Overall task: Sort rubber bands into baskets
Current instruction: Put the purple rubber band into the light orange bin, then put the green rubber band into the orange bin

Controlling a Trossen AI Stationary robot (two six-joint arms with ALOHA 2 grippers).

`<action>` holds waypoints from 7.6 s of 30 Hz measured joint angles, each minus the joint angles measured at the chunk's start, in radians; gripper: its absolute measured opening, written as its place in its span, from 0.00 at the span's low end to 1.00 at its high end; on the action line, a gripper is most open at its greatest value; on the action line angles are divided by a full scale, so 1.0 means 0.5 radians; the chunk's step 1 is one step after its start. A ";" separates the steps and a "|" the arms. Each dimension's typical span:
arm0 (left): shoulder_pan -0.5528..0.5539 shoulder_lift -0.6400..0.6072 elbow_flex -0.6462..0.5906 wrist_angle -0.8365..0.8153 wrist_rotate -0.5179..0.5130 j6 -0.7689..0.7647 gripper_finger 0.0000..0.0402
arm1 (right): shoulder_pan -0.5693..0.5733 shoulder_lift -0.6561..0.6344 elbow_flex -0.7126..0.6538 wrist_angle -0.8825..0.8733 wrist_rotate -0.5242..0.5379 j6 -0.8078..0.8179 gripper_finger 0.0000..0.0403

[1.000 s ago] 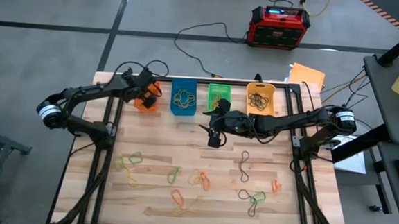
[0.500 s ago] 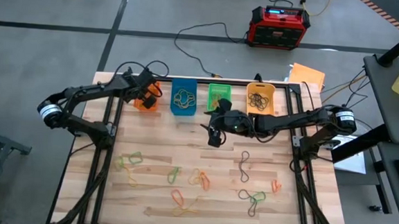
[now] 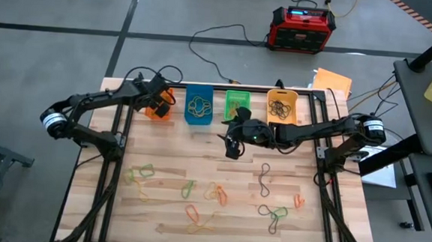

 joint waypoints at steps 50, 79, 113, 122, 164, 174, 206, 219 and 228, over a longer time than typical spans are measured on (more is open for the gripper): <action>-2.059 -0.502 -0.083 0.538 -0.010 0.174 0.29 | 0.307 0.004 -0.171 -1.847 -0.472 2.495 0.57; -2.057 -0.468 -0.161 0.670 -0.161 0.176 0.29 | 0.308 0.237 -0.404 -1.474 -0.475 2.597 0.35; -2.052 -0.471 -0.161 1.019 -0.168 0.492 0.29 | 0.150 -0.631 -0.263 -0.678 0.388 1.028 0.02; -2.040 -0.472 -0.161 1.079 -0.245 0.544 0.29 | -0.202 -0.687 -0.264 -0.205 0.516 0.414 0.02; -1.998 -0.474 -0.161 1.150 -0.317 0.413 0.29 | -0.747 -0.374 -0.362 -1.221 1.120 1.447 0.07; -1.998 -0.474 -0.161 1.148 -0.317 0.379 0.29 | -0.752 -0.376 -0.362 -1.221 1.112 1.523 0.30; -1.999 -0.474 -0.161 0.796 0.193 -0.172 0.29 | -0.326 -0.431 -0.306 -1.041 0.625 1.172 0.48; -2.014 -0.417 -0.161 0.490 0.693 -0.787 0.29 | 0.027 -0.432 -0.265 -1.041 0.626 1.059 0.48; -2.033 0.003 0.257 -0.044 0.677 -1.587 0.27 | 0.014 -0.432 -0.265 -1.040 0.732 1.081 0.48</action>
